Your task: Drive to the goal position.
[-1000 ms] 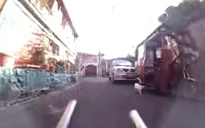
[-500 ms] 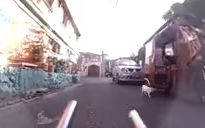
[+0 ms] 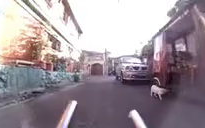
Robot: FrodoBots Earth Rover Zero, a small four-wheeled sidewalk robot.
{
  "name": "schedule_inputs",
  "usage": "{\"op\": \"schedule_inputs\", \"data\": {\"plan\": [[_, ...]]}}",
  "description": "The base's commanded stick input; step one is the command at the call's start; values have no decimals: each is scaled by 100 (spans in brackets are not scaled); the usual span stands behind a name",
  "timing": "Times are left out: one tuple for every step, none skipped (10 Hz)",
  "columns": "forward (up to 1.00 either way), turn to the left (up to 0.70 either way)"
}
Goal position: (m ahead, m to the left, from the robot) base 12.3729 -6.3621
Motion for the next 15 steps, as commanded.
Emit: {"op": "schedule_inputs", "data": {"plan": [[85, 0], [85, 0], [85, 0], [85, 0], [85, 0], [85, 0], [85, 0], [85, 0], [85, 0], [85, 0], [85, -1], [85, -20], [85, -34], [85, -34], [85, -34]]}}
